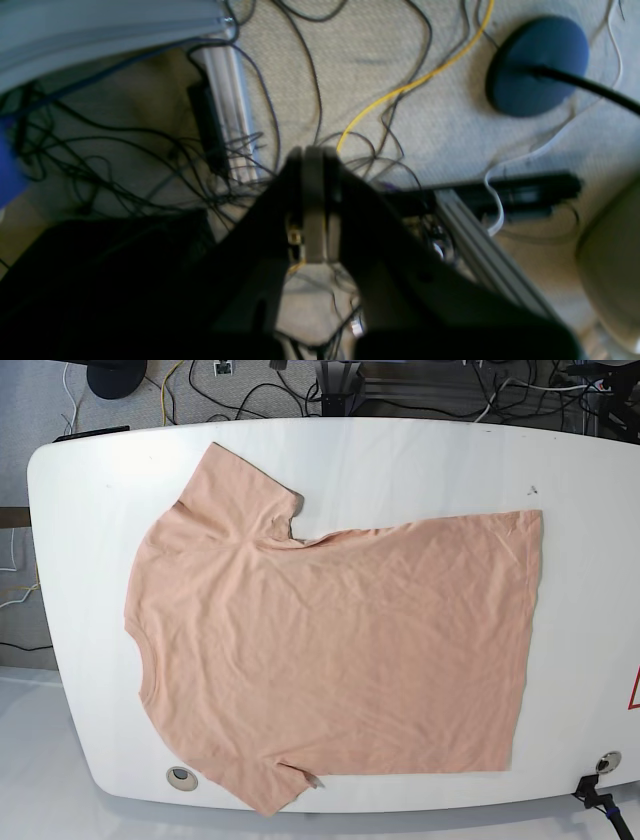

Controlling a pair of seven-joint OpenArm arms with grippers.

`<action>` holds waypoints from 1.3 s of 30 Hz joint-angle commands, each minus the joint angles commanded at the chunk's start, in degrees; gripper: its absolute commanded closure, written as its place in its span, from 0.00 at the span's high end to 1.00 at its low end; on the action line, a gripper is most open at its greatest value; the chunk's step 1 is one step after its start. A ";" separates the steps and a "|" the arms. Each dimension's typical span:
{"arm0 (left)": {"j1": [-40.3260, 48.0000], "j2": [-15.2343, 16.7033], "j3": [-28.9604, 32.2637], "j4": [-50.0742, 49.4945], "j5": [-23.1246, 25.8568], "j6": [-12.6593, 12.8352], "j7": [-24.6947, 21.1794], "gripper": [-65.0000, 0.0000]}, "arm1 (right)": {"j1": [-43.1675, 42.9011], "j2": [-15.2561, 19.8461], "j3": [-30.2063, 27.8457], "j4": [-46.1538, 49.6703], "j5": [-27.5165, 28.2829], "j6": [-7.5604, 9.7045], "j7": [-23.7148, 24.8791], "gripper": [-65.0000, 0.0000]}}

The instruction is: Fold the T-shirt properly

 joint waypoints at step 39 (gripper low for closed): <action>33.16 -5.69 -13.12 59.19 -0.27 -9.20 -0.68 0.05 | -40.21 7.81 2.86 71.03 -0.46 0.36 -6.46 0.00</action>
